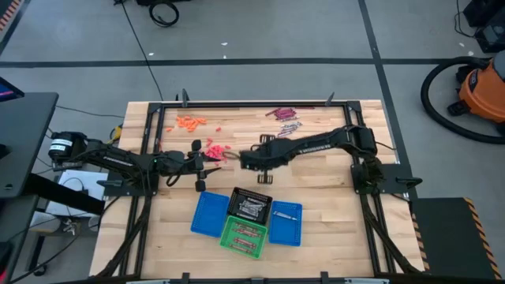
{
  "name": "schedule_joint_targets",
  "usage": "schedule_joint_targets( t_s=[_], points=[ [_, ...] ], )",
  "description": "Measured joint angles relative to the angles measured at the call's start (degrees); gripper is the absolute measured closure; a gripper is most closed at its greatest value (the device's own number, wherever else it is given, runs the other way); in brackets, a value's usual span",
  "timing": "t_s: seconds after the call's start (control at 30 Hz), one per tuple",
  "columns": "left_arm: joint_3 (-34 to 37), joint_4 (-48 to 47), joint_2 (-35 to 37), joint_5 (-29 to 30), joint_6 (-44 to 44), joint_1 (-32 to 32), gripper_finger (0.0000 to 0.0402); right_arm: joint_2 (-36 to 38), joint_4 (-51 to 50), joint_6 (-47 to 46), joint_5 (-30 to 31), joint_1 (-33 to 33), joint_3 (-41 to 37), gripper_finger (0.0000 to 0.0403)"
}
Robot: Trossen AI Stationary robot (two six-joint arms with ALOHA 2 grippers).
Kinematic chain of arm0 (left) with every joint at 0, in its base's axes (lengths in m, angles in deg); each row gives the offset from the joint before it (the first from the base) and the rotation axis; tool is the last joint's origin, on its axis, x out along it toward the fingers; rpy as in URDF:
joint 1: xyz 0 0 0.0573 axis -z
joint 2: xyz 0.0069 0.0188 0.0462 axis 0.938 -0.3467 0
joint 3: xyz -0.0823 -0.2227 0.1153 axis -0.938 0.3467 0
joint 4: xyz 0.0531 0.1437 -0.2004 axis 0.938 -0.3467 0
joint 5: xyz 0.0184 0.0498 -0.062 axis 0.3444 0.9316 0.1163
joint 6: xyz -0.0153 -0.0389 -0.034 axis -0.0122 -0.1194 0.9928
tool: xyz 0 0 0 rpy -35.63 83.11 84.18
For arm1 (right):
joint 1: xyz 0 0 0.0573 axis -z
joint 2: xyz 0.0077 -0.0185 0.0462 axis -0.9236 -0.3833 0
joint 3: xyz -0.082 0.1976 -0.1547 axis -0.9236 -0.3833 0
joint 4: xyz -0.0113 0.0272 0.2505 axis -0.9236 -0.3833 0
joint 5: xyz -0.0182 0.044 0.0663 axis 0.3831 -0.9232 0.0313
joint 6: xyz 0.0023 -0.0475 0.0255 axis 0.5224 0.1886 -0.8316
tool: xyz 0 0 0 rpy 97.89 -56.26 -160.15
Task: Sort crayons
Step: Put the white crayon into the right blue bin
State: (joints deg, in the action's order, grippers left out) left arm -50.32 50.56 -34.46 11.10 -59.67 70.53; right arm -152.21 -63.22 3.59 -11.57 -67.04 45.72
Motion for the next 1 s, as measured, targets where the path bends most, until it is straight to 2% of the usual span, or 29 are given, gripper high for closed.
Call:
schedule_joint_targets(
  t_s=[0.23,0.43,0.73,1.0],
  points=[
    [-0.02,-2.37,0.00,0.00,0.03,0.00,0.0260,0.00,-2.90,7.19,1.10,6.18,-1.02,0.0330],
    [-0.03,-3.88,0.02,0.00,1.39,0.00,0.0260,0.02,-2.96,13.64,2.03,12.54,-6.96,0.0326],
    [-0.02,-3.98,0.02,0.00,2.63,0.04,0.0260,0.02,-0.86,20.53,0.02,20.59,-11.37,0.0279],
    [-0.03,-3.96,0.02,0.00,2.58,0.04,0.0260,-0.26,3.25,25.99,-1.06,23.26,-11.32,0.0253]
  ],
)
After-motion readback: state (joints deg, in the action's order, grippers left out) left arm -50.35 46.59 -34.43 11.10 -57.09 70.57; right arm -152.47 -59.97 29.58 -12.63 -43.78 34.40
